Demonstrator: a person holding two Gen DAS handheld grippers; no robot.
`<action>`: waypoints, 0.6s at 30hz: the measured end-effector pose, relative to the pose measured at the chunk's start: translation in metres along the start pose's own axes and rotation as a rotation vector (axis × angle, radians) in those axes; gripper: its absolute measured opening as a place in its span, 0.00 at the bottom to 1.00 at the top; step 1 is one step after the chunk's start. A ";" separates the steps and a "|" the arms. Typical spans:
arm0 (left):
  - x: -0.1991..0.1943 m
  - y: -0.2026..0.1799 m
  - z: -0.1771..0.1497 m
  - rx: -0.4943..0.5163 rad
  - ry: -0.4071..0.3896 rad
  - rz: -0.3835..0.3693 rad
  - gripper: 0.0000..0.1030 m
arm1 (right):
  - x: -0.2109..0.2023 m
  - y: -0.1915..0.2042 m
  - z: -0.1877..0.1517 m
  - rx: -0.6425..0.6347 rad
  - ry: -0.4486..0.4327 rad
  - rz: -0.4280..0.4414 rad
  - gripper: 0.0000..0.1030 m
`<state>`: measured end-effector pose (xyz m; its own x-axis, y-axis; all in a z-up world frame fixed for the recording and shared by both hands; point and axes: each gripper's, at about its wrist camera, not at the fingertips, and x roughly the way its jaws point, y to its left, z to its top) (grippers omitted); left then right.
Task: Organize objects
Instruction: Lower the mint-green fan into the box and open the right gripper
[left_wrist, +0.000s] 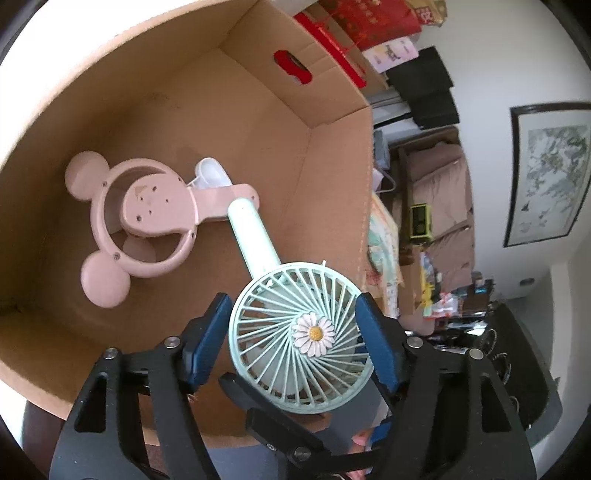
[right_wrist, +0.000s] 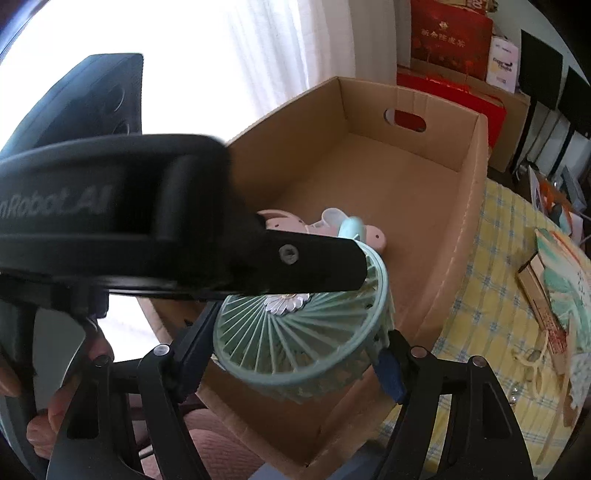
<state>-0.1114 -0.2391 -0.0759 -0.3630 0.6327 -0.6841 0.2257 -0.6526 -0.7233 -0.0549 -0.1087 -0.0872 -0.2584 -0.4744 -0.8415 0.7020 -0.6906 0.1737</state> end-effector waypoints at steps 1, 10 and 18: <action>0.000 0.000 0.000 -0.002 0.001 -0.003 0.64 | 0.002 0.001 0.000 -0.006 0.009 -0.002 0.74; 0.002 0.006 -0.001 -0.006 -0.004 0.047 0.63 | -0.005 -0.005 -0.011 -0.028 0.028 0.054 0.72; 0.000 0.007 -0.002 -0.005 -0.005 0.062 0.63 | -0.025 -0.010 -0.013 -0.032 0.035 0.101 0.77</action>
<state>-0.1081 -0.2427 -0.0814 -0.3528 0.5890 -0.7271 0.2522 -0.6884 -0.6800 -0.0465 -0.0827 -0.0744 -0.1626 -0.5212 -0.8378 0.7442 -0.6223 0.2427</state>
